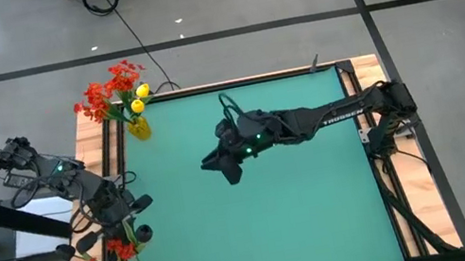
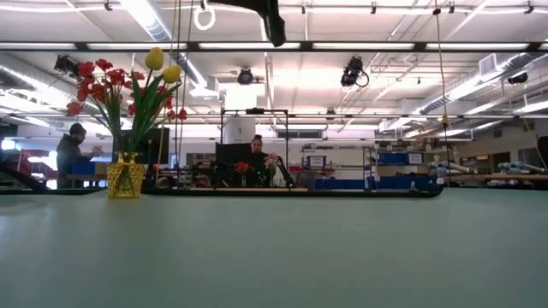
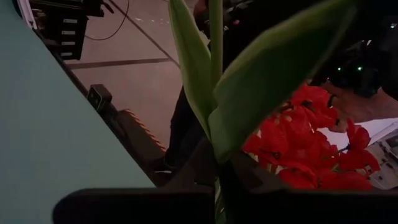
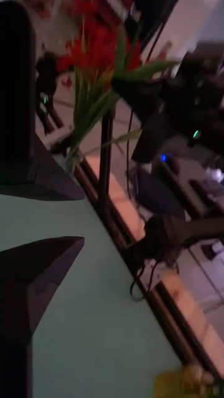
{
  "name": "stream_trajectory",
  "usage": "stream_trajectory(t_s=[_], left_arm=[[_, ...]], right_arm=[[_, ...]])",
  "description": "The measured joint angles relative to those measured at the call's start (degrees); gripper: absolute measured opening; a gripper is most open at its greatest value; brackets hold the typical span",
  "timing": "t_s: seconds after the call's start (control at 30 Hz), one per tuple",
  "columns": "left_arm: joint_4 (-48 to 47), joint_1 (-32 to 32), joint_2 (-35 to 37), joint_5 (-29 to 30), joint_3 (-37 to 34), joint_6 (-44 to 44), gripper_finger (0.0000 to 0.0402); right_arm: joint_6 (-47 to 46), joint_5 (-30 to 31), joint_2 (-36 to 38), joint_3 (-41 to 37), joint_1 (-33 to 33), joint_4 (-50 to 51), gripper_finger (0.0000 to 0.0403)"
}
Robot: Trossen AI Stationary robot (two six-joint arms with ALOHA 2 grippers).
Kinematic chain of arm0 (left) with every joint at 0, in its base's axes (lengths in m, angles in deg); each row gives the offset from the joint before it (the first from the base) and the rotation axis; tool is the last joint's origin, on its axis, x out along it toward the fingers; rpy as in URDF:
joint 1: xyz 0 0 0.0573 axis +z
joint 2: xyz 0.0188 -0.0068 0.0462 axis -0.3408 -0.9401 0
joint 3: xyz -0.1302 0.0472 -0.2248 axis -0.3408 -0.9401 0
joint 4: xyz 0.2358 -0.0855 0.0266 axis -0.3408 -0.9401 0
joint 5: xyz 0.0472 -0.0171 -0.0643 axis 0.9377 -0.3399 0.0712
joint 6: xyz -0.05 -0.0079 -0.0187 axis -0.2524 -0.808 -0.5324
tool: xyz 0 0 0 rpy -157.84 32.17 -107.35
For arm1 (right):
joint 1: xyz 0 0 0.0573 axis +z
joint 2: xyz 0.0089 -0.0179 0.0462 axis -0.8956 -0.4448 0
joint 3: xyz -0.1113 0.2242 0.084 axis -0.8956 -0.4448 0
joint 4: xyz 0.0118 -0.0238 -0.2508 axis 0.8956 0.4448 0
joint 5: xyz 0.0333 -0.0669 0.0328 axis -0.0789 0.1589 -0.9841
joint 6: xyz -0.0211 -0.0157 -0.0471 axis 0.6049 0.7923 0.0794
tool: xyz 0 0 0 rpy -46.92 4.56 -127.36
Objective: Sort flowers into vase by color
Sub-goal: Put the black flower into the transparent vase
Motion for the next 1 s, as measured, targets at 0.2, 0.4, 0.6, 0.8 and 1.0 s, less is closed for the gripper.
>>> stream_trajectory(t_s=[0.2,0.4,0.6,0.8,1.0], left_arm=[[-0.08,-0.49,0.00,0.03,0.00,1.39,0.0006],[-2.13,-2.47,1.44,-0.03,2.29,5.82,0.0006],[-11.37,-4.22,6.42,-2.48,8.44,12.14,0.0005],[-12.73,-7.22,12.88,-5.24,6.24,17.72,0.0005],[-14.63,-8.02,15.52,-7.92,4.53,21.75,0.0004]], right_arm=[[-0.68,5.93,-0.02,0.00,2.63,5.55,0.0112],[-7.08,13.73,-0.02,-0.02,4.27,9.42,0.0112],[-19.32,23.46,-0.02,-0.02,4.37,10.53,0.0112],[-26.53,28.07,-0.02,-0.02,5.01,10.45,0.0112],[-32.15,35.44,-0.02,-0.02,8.16,10.52,0.0112]])
